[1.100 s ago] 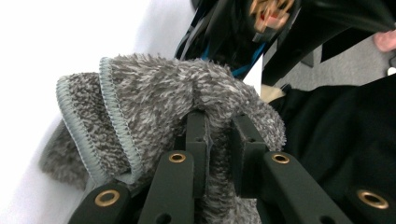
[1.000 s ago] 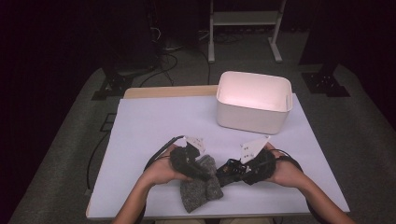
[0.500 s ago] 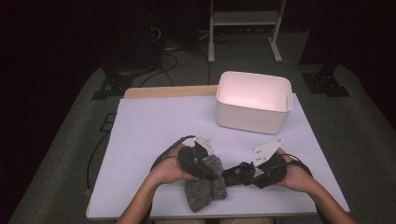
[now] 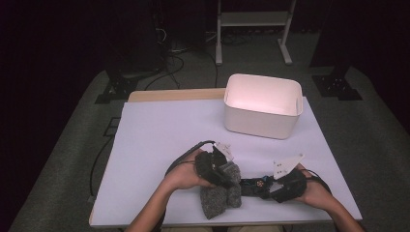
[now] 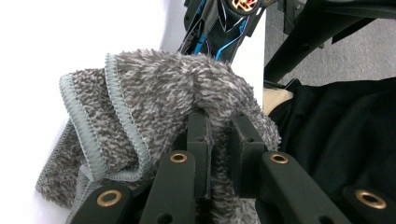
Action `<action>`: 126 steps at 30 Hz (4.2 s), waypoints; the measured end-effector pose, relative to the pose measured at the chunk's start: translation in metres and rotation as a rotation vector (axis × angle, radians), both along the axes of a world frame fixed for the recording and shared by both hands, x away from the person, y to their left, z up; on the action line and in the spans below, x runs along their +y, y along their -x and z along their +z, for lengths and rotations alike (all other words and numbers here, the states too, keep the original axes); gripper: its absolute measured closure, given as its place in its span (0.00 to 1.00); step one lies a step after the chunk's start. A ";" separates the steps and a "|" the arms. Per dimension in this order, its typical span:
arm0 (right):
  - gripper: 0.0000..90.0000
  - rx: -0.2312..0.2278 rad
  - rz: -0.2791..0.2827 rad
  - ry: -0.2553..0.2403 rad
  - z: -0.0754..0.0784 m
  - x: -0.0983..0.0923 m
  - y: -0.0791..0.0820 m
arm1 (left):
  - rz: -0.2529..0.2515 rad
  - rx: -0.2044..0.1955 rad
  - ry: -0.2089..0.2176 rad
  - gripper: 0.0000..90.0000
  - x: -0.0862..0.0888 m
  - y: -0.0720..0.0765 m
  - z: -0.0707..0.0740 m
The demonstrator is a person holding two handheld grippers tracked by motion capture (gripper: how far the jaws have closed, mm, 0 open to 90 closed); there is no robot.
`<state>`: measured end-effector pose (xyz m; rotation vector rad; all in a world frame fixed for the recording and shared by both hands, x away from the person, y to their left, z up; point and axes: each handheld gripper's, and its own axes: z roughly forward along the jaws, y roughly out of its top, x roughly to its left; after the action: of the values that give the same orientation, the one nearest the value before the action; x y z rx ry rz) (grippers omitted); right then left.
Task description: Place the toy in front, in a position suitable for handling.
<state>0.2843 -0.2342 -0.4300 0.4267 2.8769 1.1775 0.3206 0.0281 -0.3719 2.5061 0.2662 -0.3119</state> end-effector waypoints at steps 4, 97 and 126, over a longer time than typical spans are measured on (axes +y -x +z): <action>0.61 0.014 -0.016 0.005 -0.009 -0.006 0.003 | -0.012 -0.006 -0.015 0.90 -0.007 0.001 -0.001; 0.36 0.013 0.045 0.077 0.005 0.075 -0.034 | 0.488 -0.091 0.048 0.37 0.190 0.000 -0.027; 0.22 -0.033 0.068 0.152 -0.017 0.085 -0.007 | 0.472 -0.127 0.013 0.25 0.180 0.009 -0.026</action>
<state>0.2918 -0.1487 -0.4474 0.3056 2.9467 0.9540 0.3112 0.2082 -0.3977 2.3481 0.7807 0.0371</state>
